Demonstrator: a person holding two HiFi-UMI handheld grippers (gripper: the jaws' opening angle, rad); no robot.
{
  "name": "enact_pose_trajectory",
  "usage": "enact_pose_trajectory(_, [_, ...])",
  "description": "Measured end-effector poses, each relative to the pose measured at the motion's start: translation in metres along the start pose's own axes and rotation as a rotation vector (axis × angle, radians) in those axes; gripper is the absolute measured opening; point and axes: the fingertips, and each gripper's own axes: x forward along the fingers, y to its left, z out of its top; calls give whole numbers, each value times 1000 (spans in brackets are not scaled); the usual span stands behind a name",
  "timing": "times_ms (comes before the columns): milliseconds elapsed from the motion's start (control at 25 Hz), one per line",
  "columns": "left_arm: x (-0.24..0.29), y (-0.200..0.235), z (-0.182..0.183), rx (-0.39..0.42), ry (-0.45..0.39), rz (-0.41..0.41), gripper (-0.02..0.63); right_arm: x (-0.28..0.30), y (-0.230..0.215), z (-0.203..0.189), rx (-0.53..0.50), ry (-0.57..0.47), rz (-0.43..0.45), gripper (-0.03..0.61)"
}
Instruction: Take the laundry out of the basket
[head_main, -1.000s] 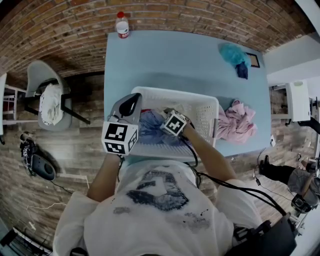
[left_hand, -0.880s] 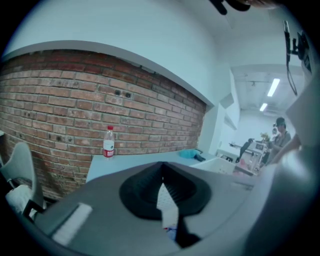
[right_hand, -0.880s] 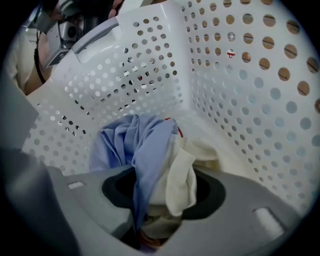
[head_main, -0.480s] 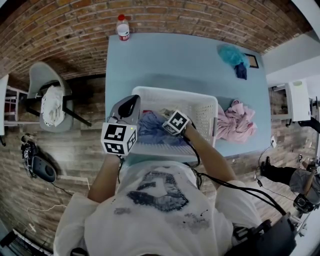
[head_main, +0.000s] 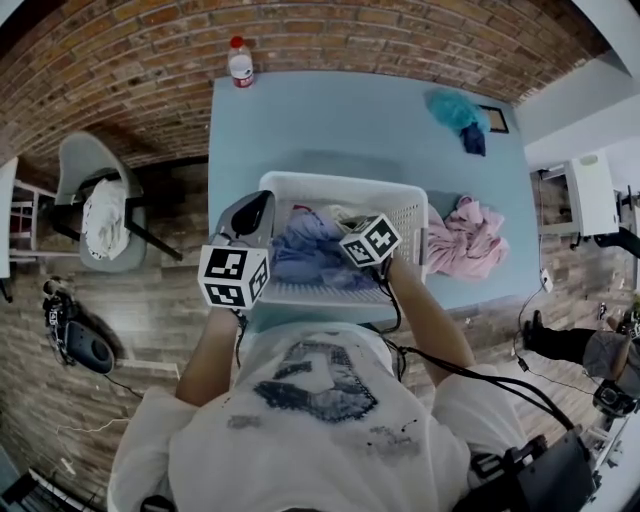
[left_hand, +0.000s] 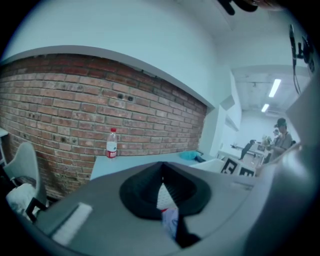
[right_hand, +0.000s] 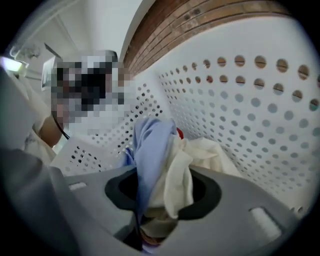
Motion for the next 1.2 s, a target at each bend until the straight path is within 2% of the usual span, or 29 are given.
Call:
enact_pose_trajectory(160, [-3,-3,4,12,-5,8,-9,-32,-2,19,105,-160,-32,163])
enact_pose_trajectory(320, [-9,-4,9,22,-15,15,-9,-66,5,36,228,-313,-25,163])
enact_pose_trajectory(520, [-13,-12,20,40,-36,16,-9,-107,13,55,314,-484,-32,163])
enact_pose_trajectory(800, [-17,-22,37,78,-68,14,-9,-159,24,82,327,-662,-75,163])
enact_pose_trajectory(1200, [-17,-37,70,134,-118,9,-9,-221,39,114,274,-838,-211,163])
